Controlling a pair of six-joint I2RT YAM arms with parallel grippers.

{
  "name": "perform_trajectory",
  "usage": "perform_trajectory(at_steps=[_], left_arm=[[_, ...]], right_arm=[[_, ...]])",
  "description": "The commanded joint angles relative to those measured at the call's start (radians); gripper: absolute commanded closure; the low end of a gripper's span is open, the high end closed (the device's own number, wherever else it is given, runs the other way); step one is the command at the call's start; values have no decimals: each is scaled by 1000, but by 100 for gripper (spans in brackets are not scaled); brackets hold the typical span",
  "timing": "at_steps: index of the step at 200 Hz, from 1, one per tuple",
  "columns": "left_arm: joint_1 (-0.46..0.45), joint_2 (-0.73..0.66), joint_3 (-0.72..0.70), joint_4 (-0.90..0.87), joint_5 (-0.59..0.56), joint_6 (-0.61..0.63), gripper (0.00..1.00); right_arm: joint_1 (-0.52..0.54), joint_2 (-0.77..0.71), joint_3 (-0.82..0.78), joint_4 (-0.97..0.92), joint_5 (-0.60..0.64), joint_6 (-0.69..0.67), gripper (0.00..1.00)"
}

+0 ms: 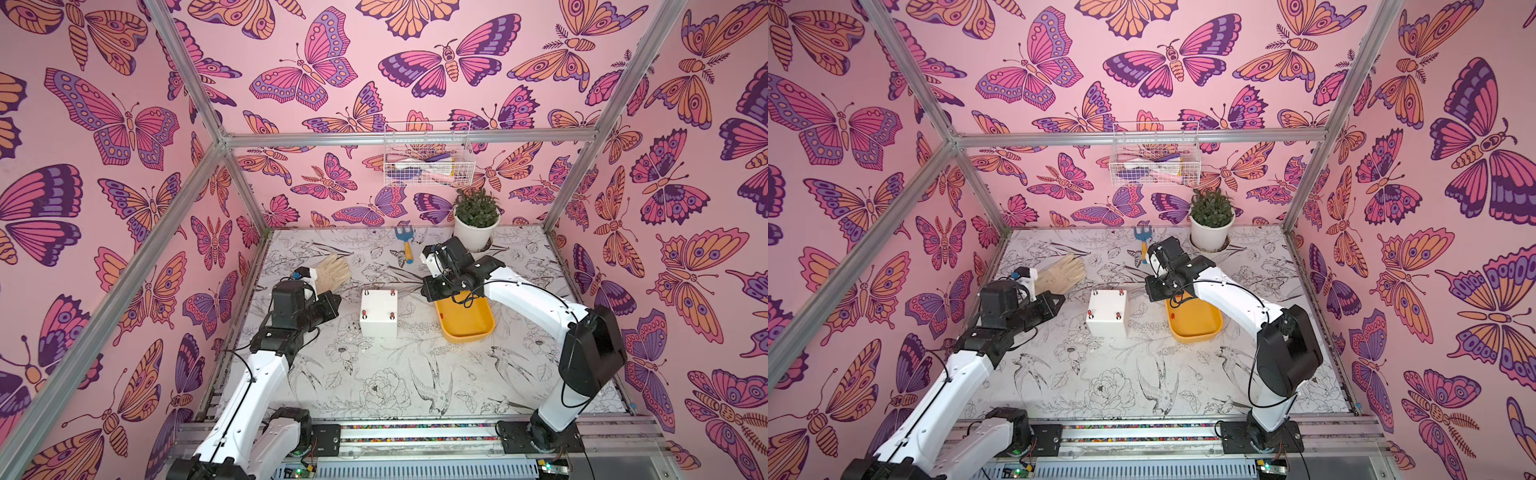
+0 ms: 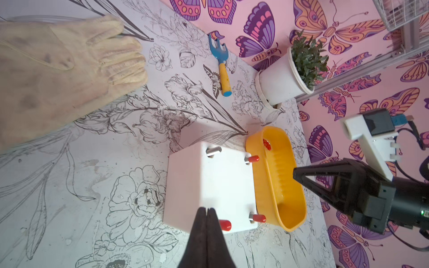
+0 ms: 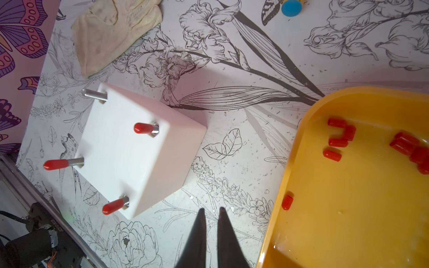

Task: Cover the protruding screws with screw protection sleeves
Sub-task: Adjust the screw protection sleeve on the screw.

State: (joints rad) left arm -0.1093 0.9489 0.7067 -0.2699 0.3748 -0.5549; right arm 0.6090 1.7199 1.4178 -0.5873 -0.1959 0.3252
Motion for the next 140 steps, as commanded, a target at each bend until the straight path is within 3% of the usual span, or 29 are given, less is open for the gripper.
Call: perform_trajectory(at_steps=[1,140], left_arm=[[-32,-13,11,-35,30,20,100],[-199,84,41,-20,-7,88,100]], right_arm=[[-9,-32,-15,23,-6,-3,87],[-11,-38,-14,17,-29,-11,86]])
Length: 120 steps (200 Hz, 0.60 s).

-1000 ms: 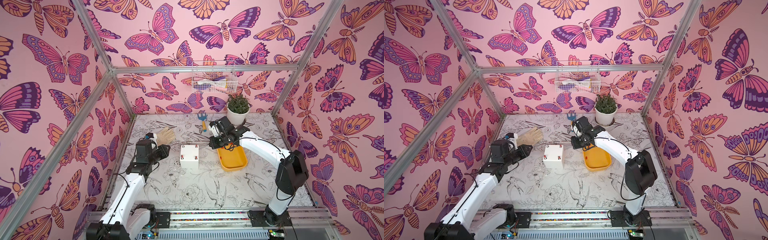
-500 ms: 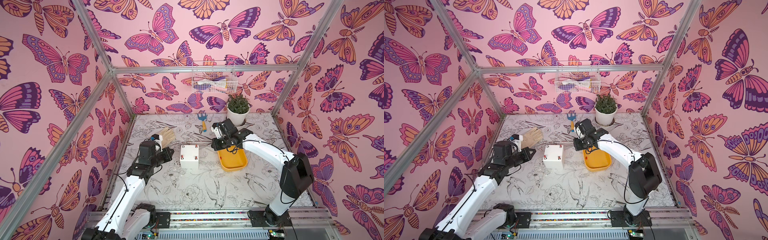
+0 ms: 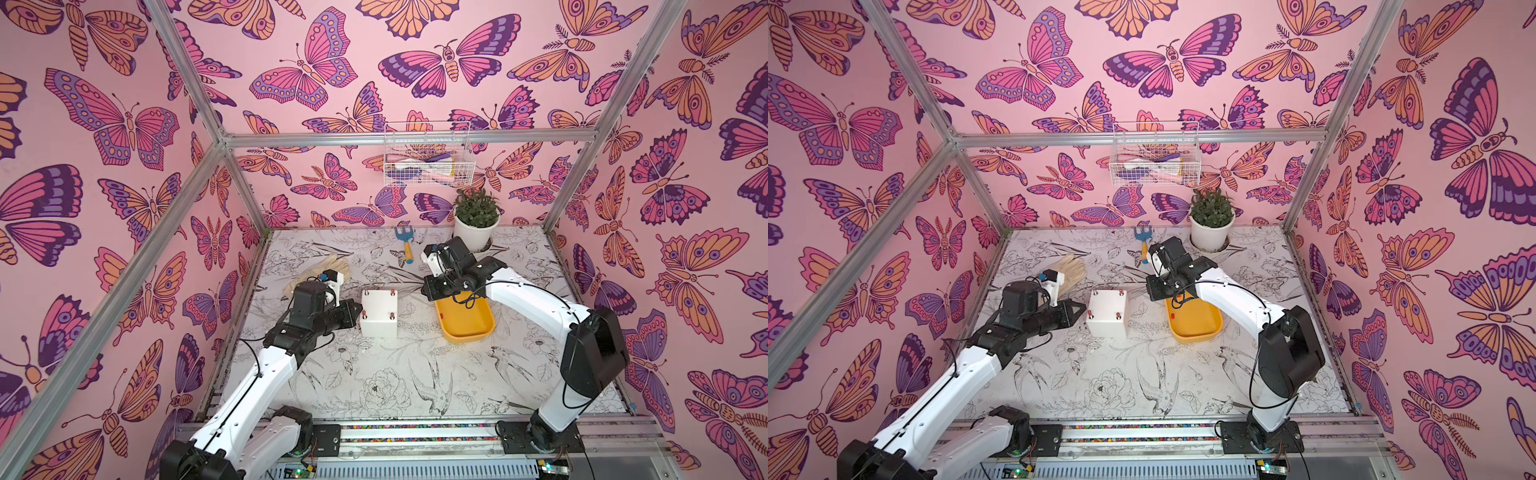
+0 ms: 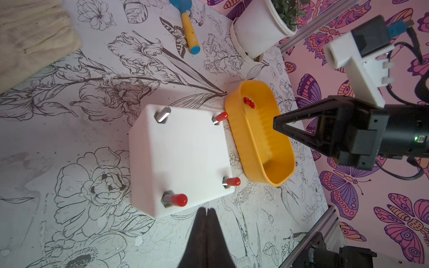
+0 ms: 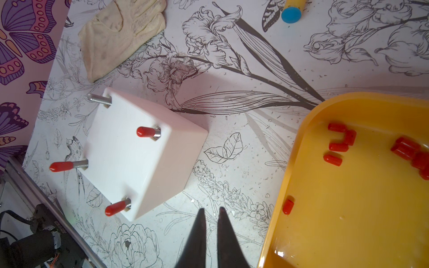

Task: Cover the protruding screws with screw protection sleeves
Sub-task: Adjust the screw protection sleeve on the screw.

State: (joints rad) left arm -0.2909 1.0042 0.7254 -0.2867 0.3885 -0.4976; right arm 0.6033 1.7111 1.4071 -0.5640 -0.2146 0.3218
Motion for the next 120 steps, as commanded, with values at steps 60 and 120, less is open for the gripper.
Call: perform_trajectory(at_steps=[60,120], left_arm=[[-35,67,21,6,-61,42,100],[-40,88,22,19,-74,47,100]], right_arm=[[-7,-27,1,-8,-14,-11,86],[-7,-25,3,-12,-21,-15,86]])
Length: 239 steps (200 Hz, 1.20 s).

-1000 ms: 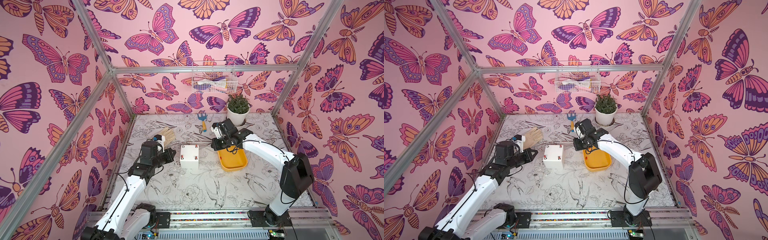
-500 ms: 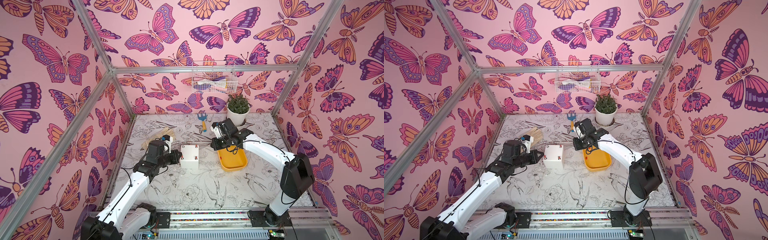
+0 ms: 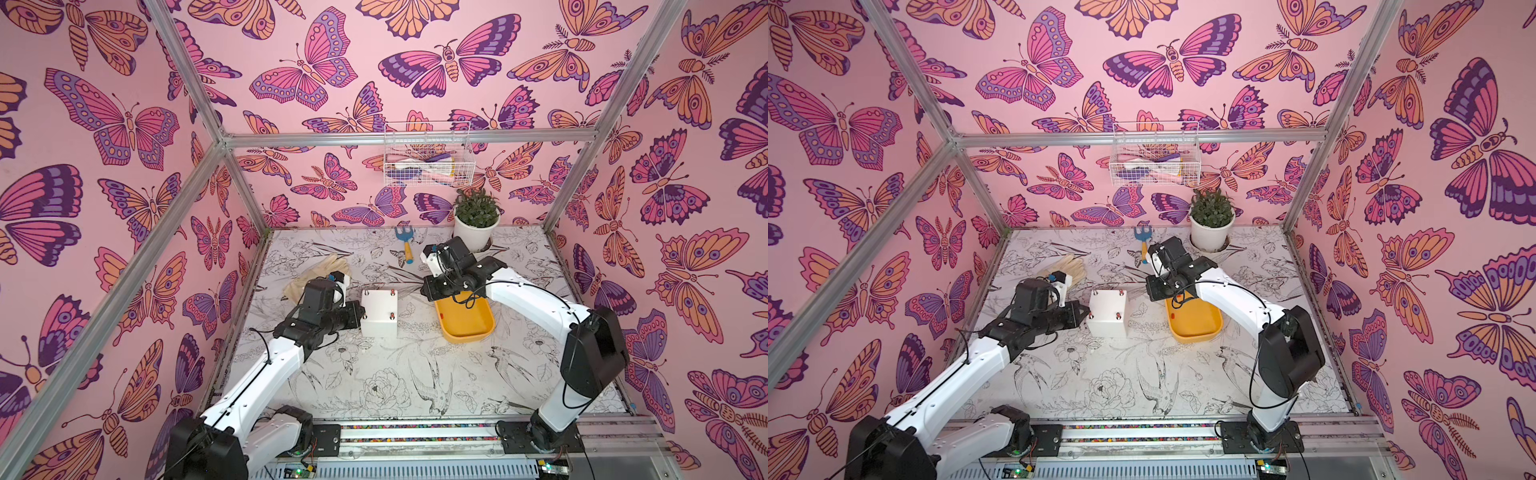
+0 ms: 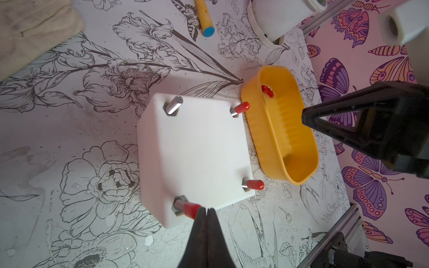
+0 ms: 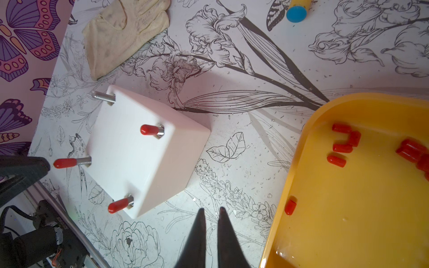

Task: Cover the protruding screws with screw protection sleeves
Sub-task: Adjust the screw protection sleeve on the screw.

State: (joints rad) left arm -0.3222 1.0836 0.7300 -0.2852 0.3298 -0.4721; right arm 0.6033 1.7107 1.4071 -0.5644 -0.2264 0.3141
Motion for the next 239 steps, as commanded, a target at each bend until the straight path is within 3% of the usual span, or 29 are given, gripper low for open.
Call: perform_trajectory(at_steps=[1,239], left_arm=[[-8,9,16,17,-15,21,100],[-12,25,-1,21,-41,29,100]], right_arm=[[-7,-25,3,-12,-8,-8,86],[-12,-28,7,-18,-15,-14,86]])
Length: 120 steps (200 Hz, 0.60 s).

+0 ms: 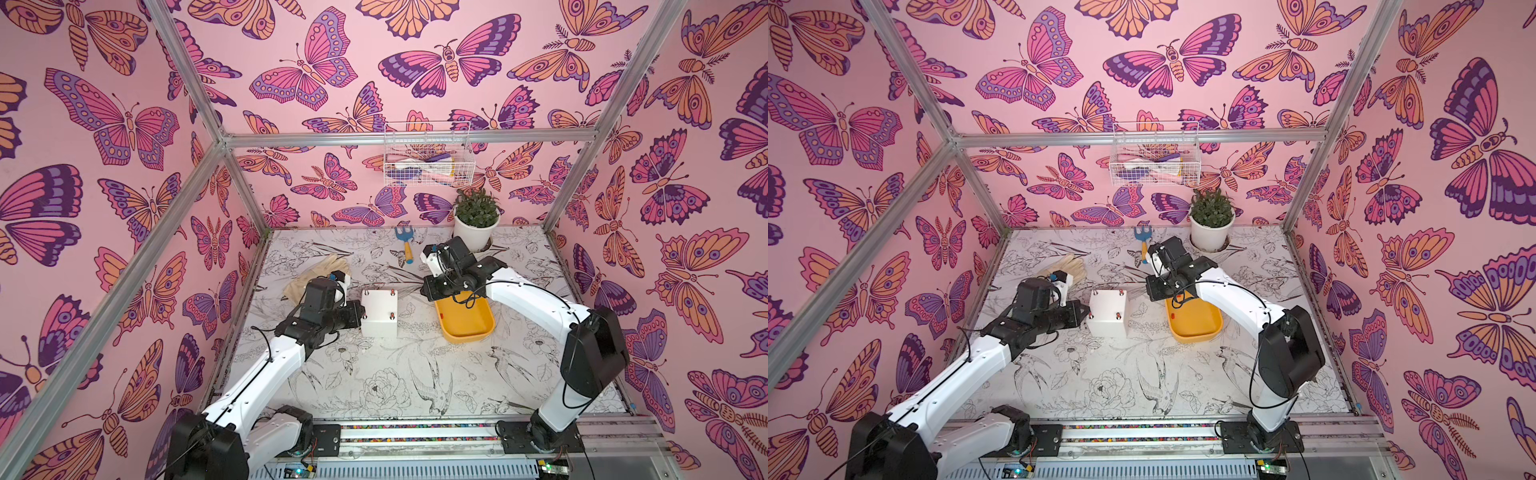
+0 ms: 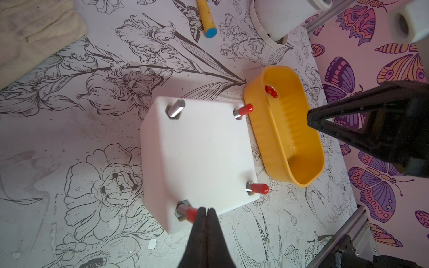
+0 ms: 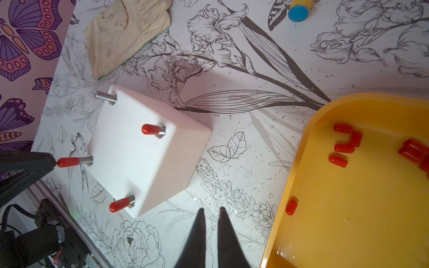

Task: Cover the protruding screws with screw protection sleeves
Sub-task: Adjust the screw protection sleeve on the screw.

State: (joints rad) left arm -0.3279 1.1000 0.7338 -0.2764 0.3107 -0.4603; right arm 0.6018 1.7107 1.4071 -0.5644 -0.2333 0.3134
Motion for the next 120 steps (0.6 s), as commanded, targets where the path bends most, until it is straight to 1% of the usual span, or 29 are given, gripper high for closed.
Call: perform_trajectory(at_steps=[1,120], left_arm=[[-7,9,-5,13,-22,17,100],[-13,17,-23,12,-43,15,100]], right_arm=[[-11,-28,7,-18,-8,-14,86],[-15,-27,5,-17,-10,-12,86]])
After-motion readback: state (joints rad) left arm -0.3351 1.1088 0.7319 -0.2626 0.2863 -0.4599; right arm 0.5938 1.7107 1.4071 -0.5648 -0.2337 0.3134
